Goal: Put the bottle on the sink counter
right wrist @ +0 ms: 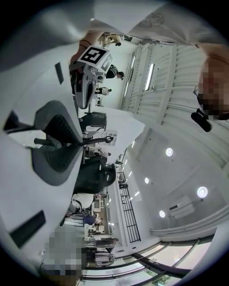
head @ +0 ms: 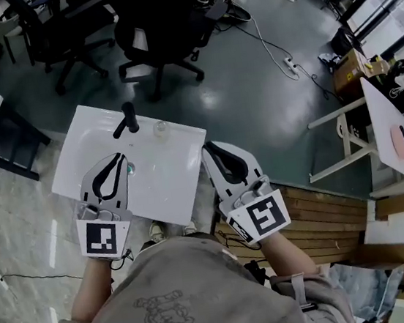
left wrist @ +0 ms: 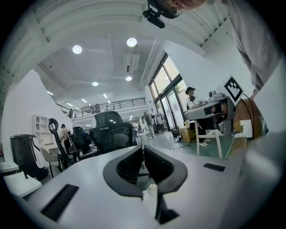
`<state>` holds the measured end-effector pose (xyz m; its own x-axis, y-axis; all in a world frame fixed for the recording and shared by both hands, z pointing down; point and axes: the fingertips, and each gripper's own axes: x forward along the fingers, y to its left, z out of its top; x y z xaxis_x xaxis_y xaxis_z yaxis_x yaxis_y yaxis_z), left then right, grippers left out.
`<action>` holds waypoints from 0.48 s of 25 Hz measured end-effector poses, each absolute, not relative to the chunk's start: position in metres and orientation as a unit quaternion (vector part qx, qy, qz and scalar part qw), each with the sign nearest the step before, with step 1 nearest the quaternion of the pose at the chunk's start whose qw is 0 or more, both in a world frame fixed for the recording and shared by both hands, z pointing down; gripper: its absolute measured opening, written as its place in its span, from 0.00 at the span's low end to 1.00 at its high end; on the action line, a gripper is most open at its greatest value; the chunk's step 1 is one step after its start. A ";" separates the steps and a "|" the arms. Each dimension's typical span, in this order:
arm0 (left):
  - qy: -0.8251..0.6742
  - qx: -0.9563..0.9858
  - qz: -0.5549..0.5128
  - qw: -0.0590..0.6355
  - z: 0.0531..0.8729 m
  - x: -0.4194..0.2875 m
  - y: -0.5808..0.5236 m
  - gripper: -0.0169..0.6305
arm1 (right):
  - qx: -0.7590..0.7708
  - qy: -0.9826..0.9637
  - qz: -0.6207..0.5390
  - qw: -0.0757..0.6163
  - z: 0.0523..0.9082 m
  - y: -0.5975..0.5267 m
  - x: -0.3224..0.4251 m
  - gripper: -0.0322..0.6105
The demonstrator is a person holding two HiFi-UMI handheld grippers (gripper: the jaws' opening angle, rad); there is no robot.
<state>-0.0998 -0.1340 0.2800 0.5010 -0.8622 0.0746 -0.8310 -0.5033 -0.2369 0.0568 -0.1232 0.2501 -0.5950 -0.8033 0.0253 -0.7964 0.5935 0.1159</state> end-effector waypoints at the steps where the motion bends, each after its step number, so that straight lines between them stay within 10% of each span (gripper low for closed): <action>1: 0.491 -0.862 -0.094 0.083 0.283 -0.100 -0.133 0.07 | 0.449 -0.892 -0.045 0.038 0.252 -0.122 0.057 0.11; 12: 0.484 -0.867 -0.091 0.069 0.293 -0.098 -0.124 0.07 | 0.450 -0.892 -0.033 0.038 0.258 -0.116 0.055 0.11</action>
<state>-0.0978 -0.1239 0.2934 0.5142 -0.8528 0.0916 -0.8274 -0.5213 -0.2088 0.0551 -0.1163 0.2581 -0.5927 -0.8045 0.0385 -0.7995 0.5934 0.0931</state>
